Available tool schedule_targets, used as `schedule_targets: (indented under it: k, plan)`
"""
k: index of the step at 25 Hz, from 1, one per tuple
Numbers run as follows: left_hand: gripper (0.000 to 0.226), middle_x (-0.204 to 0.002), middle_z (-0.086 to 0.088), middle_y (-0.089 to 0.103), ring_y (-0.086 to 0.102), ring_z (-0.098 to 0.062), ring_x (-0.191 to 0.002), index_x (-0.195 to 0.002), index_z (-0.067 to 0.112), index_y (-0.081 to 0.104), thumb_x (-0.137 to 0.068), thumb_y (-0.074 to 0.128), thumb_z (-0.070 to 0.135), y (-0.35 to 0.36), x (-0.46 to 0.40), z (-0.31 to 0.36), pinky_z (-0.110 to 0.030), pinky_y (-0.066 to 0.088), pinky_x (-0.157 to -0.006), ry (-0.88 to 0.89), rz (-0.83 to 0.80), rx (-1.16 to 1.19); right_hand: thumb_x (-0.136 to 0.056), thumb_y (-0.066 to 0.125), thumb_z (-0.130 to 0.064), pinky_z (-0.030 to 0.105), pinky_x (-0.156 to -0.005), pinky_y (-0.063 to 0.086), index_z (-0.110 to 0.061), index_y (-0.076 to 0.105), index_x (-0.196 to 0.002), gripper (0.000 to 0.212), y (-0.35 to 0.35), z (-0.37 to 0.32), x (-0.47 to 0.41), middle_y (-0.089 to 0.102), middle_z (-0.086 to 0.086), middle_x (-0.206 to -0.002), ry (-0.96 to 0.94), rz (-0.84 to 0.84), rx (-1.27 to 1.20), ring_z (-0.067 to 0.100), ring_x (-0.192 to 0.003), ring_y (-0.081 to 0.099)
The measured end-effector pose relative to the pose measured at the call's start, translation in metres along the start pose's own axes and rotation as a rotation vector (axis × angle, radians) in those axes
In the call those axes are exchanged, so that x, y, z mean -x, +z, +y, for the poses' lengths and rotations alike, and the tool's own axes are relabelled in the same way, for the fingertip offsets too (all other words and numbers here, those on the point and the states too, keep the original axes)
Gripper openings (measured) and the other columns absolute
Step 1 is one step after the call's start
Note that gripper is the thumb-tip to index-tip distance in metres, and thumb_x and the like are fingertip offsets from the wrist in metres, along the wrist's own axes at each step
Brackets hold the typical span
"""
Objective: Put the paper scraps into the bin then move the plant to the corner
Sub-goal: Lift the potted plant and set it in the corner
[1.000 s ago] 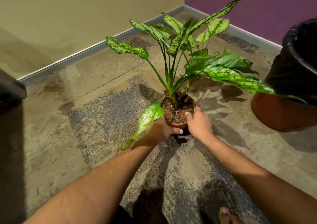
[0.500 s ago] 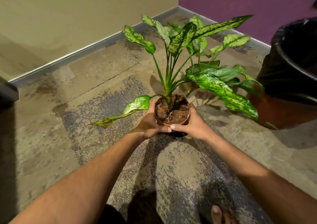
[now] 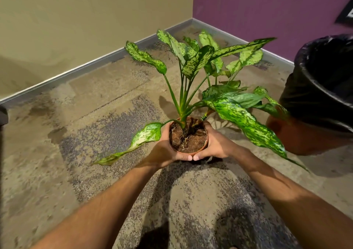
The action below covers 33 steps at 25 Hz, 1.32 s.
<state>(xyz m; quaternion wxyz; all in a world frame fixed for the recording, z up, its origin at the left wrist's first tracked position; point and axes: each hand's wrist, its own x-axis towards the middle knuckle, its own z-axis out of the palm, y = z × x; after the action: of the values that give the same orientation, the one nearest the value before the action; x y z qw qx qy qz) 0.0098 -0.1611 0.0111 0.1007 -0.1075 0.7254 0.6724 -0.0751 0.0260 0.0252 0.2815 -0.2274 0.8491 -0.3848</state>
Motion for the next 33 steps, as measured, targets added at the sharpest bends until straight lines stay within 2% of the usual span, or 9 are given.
schedule_targets:
  k: [3, 6, 10, 13, 18, 21, 24, 27, 33]
  plan:
    - [0.121, -0.132, -0.02, 0.051, 0.053, -0.03, -0.124, -0.137, 0.008, 0.03, -0.036, 0.098, 0.018, -0.003, -0.002, 0.001, -0.049, 0.039, -0.109, 0.009, 0.044, -0.133, -0.05, 0.095, -0.003, 0.039, -0.112, 0.039, -0.002, 0.041, -0.134, 0.1, -0.003, -0.009, 0.005, 0.06, 0.013, -0.128, 0.008, -0.006, -0.121, 0.026, -0.122, 0.056]
    - [0.121, -0.13, -0.009, 0.055, 0.056, -0.023, -0.12, -0.135, 0.019, 0.037, -0.032, 0.097, 0.037, -0.006, -0.002, 0.009, -0.046, 0.041, -0.109, 0.029, 0.09, -0.227, -0.052, 0.085, 0.02, 0.013, -0.101, 0.042, 0.01, 0.034, -0.135, 0.098, -0.004, -0.019, 0.013, 0.053, 0.025, -0.132, 0.019, 0.054, -0.244, 0.03, -0.124, 0.053]
    - [0.115, -0.127, -0.008, 0.058, 0.059, -0.017, -0.117, -0.134, 0.014, 0.039, -0.036, 0.097, 0.034, -0.01, -0.009, 0.024, -0.039, 0.045, -0.106, 0.098, 0.106, -0.287, -0.053, 0.083, 0.023, 0.037, -0.115, 0.032, 0.012, 0.028, -0.139, 0.102, -0.019, -0.038, 0.008, 0.046, 0.026, -0.14, 0.035, 0.068, -0.295, 0.034, -0.132, 0.046]
    - [0.116, -0.129, -0.006, 0.056, 0.057, -0.013, -0.116, -0.136, 0.015, 0.037, -0.039, 0.098, 0.029, -0.017, -0.013, 0.061, -0.027, 0.045, -0.104, 0.106, 0.109, -0.296, -0.055, 0.083, 0.02, 0.038, -0.116, 0.033, 0.01, 0.034, -0.138, 0.096, -0.047, -0.065, 0.007, 0.05, 0.022, -0.138, 0.021, 0.044, -0.294, 0.032, -0.131, 0.048]
    - [0.114, -0.118, 0.007, 0.058, 0.056, 0.01, -0.108, -0.138, 0.009, 0.036, -0.043, 0.097, 0.024, -0.031, -0.006, 0.17, 0.001, 0.037, -0.092, 0.135, 0.095, -0.328, -0.06, 0.08, 0.021, 0.026, -0.108, 0.043, -0.019, 0.052, -0.114, 0.073, -0.124, -0.154, 0.026, 0.058, 0.01, -0.123, -0.062, 0.003, -0.292, 0.015, -0.118, 0.057]
    - [0.115, -0.114, 0.014, 0.06, 0.056, 0.014, -0.103, -0.138, 0.017, 0.035, -0.042, 0.097, 0.028, -0.043, 0.008, 0.268, 0.007, 0.034, -0.083, 0.15, 0.123, -0.325, -0.057, 0.082, 0.021, 0.006, -0.086, 0.048, -0.022, 0.065, -0.083, 0.053, -0.181, -0.222, 0.04, 0.07, 0.0, -0.11, -0.148, -0.016, -0.261, -0.016, -0.091, 0.063]
    - [0.102, -0.112, 0.03, 0.062, 0.056, 0.012, -0.108, -0.13, 0.029, 0.043, -0.044, 0.097, 0.026, -0.058, 0.029, 0.369, 0.001, 0.039, -0.089, 0.252, 0.168, -0.315, -0.04, 0.094, -0.008, -0.004, -0.077, 0.042, -0.015, 0.066, -0.096, 0.063, -0.234, -0.29, 0.057, 0.072, -0.022, -0.091, -0.18, 0.183, -0.238, -0.023, -0.088, 0.059]
    - [0.094, -0.117, 0.018, 0.066, 0.059, -0.001, -0.114, -0.126, 0.032, 0.055, -0.042, 0.095, 0.031, -0.072, 0.056, 0.481, -0.022, 0.047, -0.099, 0.295, 0.227, -0.241, -0.029, 0.087, -0.061, 0.017, -0.086, 0.049, -0.025, 0.058, -0.114, 0.096, -0.298, -0.373, 0.078, 0.066, -0.011, -0.105, -0.124, 0.311, -0.067, -0.002, -0.103, 0.061]
    - [0.085, -0.11, 0.022, 0.068, 0.062, 0.003, -0.107, -0.118, 0.042, 0.06, -0.04, 0.094, 0.039, -0.081, 0.105, 0.703, -0.015, 0.048, -0.092, 0.362, 0.276, -0.289, -0.027, 0.082, -0.069, 0.027, -0.084, 0.05, -0.039, 0.059, -0.109, 0.09, -0.433, -0.532, 0.142, 0.064, -0.012, -0.103, -0.195, 0.467, -0.021, 0.009, -0.103, 0.059]
